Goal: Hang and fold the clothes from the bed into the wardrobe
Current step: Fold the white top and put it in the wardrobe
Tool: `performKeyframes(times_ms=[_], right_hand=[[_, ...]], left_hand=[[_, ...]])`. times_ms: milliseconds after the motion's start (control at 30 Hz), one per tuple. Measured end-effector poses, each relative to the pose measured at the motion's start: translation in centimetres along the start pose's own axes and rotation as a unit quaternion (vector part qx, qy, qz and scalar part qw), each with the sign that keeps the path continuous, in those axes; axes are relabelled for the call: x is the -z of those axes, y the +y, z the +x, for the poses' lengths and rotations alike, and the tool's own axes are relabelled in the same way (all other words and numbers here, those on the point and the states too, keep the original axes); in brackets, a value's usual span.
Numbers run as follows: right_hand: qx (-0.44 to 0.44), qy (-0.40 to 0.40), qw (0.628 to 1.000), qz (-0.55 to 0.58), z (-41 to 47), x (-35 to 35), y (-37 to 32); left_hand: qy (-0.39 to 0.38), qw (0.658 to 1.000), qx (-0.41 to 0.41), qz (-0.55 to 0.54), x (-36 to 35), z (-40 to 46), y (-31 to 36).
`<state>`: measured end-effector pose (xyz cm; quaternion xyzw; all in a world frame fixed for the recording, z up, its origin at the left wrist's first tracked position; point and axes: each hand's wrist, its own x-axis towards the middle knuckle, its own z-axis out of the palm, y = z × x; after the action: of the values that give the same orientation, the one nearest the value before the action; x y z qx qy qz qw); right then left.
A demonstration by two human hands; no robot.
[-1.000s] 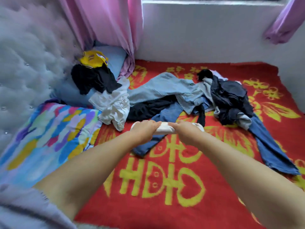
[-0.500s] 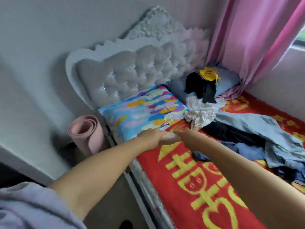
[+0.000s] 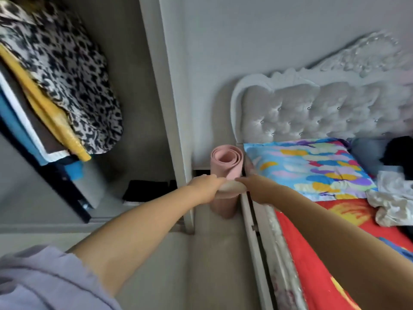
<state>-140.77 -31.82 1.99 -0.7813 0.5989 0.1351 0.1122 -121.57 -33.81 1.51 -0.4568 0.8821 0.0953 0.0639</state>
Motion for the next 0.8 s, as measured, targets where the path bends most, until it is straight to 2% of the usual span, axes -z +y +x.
performKeyframes(times_ms=[200,333,467,667,800], right_hand=[[0.083,-0.043,0.995,-0.022,4.4,0.9,-14.1],[0.132,-0.044,0.99,-0.028,7.7,1.2,-20.7],[0.163,-0.064,0.984,-0.029,12.6,2.1,-24.3],[0.16,-0.195,0.967,0.03,22.1,3.9,-28.0],[0.182,-0.224,0.956,0.048,28.0,5.6,-29.9]], left_hand=[[-0.021,0.996,0.085,0.005,-1.8,-10.2,-10.8],[-0.02,0.991,0.135,0.008,-2.7,-13.5,-17.0],[-0.025,0.986,0.165,-0.004,-3.6,-14.0,-22.3],[-0.063,0.979,0.188,-0.049,-3.8,-11.8,-30.3],[-0.08,0.972,0.208,-0.072,-3.7,-10.0,-35.3]])
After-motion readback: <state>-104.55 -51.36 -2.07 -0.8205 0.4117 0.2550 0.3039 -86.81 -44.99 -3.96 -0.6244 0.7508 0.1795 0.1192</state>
